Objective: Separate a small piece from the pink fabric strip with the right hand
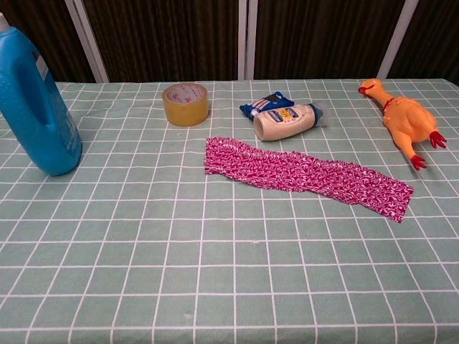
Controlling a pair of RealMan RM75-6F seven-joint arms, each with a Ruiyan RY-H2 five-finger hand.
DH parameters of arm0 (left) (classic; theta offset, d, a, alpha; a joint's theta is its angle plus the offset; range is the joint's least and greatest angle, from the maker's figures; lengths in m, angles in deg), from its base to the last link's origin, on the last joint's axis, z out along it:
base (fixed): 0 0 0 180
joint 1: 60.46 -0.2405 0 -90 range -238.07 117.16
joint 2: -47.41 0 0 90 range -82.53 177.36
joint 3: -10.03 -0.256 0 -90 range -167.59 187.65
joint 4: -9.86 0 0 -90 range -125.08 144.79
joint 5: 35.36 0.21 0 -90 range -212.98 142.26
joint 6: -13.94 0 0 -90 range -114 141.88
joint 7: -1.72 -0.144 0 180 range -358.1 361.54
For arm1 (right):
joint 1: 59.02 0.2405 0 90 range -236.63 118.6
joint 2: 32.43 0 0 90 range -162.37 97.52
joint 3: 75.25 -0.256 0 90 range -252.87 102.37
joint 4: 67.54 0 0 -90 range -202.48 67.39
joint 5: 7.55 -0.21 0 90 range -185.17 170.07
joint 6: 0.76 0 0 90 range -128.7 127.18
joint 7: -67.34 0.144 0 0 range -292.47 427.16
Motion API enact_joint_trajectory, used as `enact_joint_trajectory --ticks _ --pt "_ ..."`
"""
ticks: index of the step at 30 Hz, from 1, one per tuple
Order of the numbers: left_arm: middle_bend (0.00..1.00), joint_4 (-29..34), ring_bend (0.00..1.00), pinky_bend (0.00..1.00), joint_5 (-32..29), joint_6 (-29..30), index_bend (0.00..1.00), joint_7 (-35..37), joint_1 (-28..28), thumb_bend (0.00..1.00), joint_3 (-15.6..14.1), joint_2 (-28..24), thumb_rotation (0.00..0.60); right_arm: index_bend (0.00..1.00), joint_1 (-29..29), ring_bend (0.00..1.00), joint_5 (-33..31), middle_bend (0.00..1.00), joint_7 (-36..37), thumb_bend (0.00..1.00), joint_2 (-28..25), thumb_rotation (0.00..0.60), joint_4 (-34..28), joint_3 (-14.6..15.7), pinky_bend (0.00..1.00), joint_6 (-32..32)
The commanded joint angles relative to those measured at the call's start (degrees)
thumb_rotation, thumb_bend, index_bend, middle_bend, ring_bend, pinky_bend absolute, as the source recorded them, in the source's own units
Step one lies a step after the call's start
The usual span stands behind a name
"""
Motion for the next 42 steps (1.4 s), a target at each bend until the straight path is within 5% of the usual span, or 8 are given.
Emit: enact_joint_trajectory --ticks 1,3,5,9,13,21,28,42 --pt "0.11 -0.18 0.02 0.09 0.07 -0.25 0.14 0.18 0.04 0.13 -0.13 0.13 0.441 0.0 0.0 0.07 1.26 0.08 -0.74 0.99 1.41 0.6 1.64 -0.39 0.14 2.06" --pt "0.11 -0.24 0.02 0.09 0.16 -0.48 0.14 0.28 0.1 0.13 -0.24 0.13 0.444 0.07 -0.16 0.33 1.66 0.2 -2.26 1.0 2.46 0.6 2.7 -0.48 0.44 3.22" --pt "0.11 -0.26 0.02 0.09 0.28 -0.67 0.14 0.43 0.14 0.13 -0.36 0.05 0.448 0.13 -0.28 0.5 1.35 0.32 -2.53 1.0 2.74 0.6 2.34 -0.3 0.57 2.9" --pt "0.11 -0.12 0.02 0.09 0.37 -0.82 0.14 0.52 0.16 0.13 -0.45 0.03 0.445 0.14 -0.2 0.67 0.59 0.73 -1.84 0.99 1.81 0.6 0.4 0.59 0.64 0.43" --pt "0.11 0.03 0.02 0.09 0.51 -0.98 0.14 0.69 0.18 0.13 -0.57 -0.01 0.444 0.14 0.26 0.79 0.43 0.9 -3.09 0.93 1.34 0.6 -1.17 1.51 0.69 -1.71" --pt "0.11 0.68 0.02 0.09 0.83 -1.14 0.14 0.83 0.31 0.13 -0.69 -0.33 0.442 0.14 3.37 0.82 0.31 0.94 -11.31 0.95 2.34 0.6 -5.79 2.97 0.72 -7.46" --pt "0.11 1.01 0.02 0.09 0.88 -0.97 0.14 0.97 0.29 0.13 -0.56 -0.97 0.444 0.11 9.04 0.83 -8.06 0.94 -16.79 0.97 4.15 0.6 -8.91 1.56 0.72 -18.58" --pt "0.11 1.24 0.02 0.09 0.79 -1.17 0.14 1.88 0.25 0.13 -0.51 -1.77 0.441 0.11 16.46 0.83 -22.61 0.94 -22.29 0.96 6.46 0.6 -9.94 0.92 0.72 -28.25"
